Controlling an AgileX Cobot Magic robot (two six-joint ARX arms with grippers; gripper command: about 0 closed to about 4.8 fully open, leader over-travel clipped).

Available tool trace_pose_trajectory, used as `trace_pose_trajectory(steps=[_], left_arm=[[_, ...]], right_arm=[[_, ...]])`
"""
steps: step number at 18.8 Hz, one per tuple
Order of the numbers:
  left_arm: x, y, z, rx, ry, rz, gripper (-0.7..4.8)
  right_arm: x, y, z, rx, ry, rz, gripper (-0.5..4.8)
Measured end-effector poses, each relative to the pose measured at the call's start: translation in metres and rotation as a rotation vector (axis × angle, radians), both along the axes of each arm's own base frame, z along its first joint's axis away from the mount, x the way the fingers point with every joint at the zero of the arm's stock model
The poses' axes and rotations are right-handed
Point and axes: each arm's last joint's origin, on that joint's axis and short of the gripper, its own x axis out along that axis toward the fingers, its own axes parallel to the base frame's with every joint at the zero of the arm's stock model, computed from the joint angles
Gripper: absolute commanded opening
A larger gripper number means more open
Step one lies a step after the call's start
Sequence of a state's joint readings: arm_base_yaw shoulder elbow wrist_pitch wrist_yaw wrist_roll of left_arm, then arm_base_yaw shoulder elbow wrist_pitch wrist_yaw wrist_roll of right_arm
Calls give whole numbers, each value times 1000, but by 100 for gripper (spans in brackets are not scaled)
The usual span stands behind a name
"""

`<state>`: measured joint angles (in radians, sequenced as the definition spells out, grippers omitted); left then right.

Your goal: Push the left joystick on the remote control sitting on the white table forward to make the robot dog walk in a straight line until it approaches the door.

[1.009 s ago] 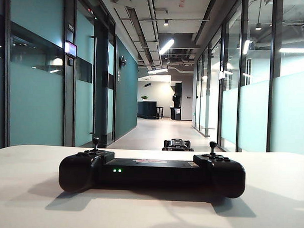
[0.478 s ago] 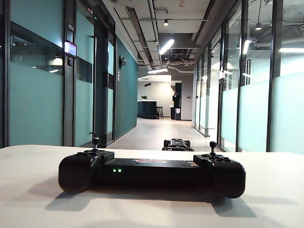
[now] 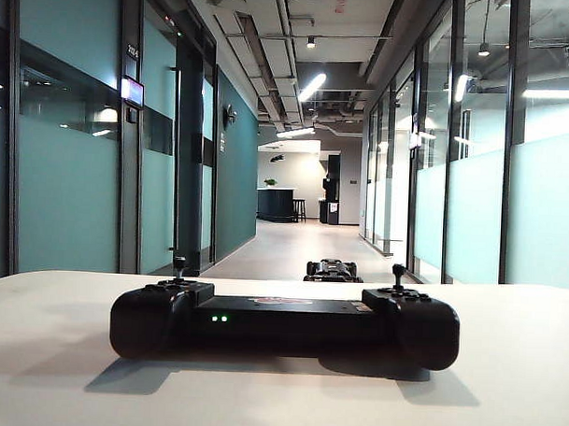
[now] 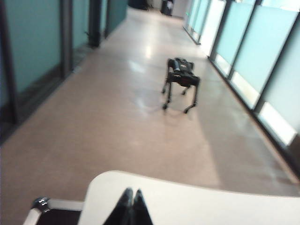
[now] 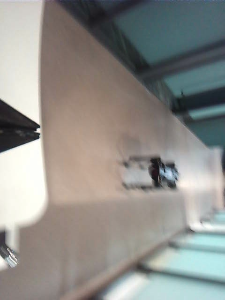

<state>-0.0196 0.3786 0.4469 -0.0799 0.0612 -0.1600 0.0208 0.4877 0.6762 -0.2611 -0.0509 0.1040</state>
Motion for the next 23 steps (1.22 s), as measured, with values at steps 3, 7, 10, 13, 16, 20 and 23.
trace_pose_trajectory(steps=[3,7,10,13,16,20,23], left_arm=[[16,-9,26,-7,24,-89,-5],[36,-33,46,-1,114,-270,-5],[52,-53,52,6,199,-428,-5],[64,-65,46,3,283,-547,-5],[73,-69,43,-3,339,-593,-5],[80,-73,36,-9,383,-629,-5],[83,-76,33,-15,404,-707,-5]], right_arm=[[19,10,23,40,151,59,-5],[42,36,33,55,330,147,-5],[54,61,40,39,395,196,-5],[63,82,28,31,517,250,-5],[69,97,16,43,610,266,-5],[72,116,-1,23,738,287,-5],[76,126,-18,-18,864,276,48]])
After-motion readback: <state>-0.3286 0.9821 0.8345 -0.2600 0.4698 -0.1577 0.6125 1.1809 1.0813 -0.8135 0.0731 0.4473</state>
